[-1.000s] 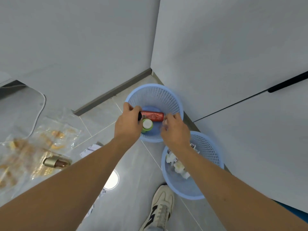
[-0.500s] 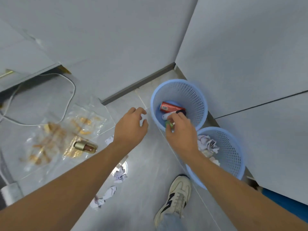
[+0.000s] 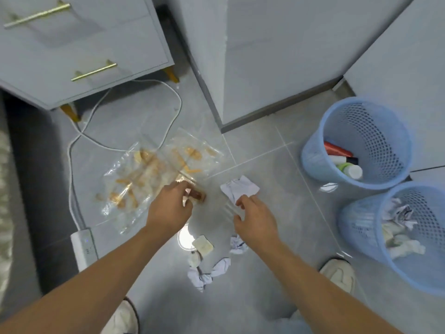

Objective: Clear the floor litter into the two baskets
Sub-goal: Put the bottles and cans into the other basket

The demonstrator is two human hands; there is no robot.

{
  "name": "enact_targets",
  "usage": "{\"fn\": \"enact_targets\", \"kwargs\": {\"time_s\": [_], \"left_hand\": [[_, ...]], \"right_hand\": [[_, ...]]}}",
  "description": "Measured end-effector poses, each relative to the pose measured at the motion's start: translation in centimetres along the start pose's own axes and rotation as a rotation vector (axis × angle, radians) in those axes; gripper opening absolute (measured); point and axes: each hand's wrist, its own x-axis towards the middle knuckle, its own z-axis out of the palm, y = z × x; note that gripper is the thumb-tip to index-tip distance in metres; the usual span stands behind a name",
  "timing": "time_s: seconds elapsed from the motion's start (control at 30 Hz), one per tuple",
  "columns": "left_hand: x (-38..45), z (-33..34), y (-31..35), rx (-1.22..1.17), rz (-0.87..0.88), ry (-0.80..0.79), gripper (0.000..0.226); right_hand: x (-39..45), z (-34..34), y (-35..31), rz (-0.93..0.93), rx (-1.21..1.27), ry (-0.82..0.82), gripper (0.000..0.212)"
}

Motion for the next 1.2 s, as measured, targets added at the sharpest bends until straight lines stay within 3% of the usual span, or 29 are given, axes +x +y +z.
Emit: {"fn": "enact_targets", "kwargs": {"time_s": [0.13,0.2,0.33,0.53,0.63,0.73,0.9,1.2], "left_hand": [[3.1,3.8,-5.3,0.19,0.046,-0.12,0.055],[4.9,5.3,-7.4,0.225,0.069,-0.101,0.06],[7.5,7.9,-9.0,0.272,0.13,-0.105,0.063],[8.8,10.6,-9.1,0.458,0.167,-0.012,0.045],[8.5,10.4,-8.7,0.52,0.184,-0.046,0.053],[7.8,9.5,-7.7,0.415,0.148,-0.11,0.05],[5.2,5.8,-3.0,0.107,0.142,0.004,0.03],[0.3,-3.5,15.2,-0.226,0.349,0.184,0.033]], "right_hand": [[1.3,5.7,2.4,0.159,-0.08,-0.134,0.046],[1.9,7.4,3.5,0.184,-0.141,-0.155,0.052],[2.7,9.7,5.3,0.185,-0.137,-0.14,0.056],[2.2,10.6,6.2,0.163,-0.043,-0.093,0.062],[1.5,9.8,6.1,0.152,0.011,-0.05,0.063],[0.8,8.2,5.8,0.124,0.054,0.012,0.059],[-0.4,3.1,4.4,0.069,0.118,0.139,0.057],[-2.6,-12.8,1.4,0.06,0.283,0.4,0.066]]}}
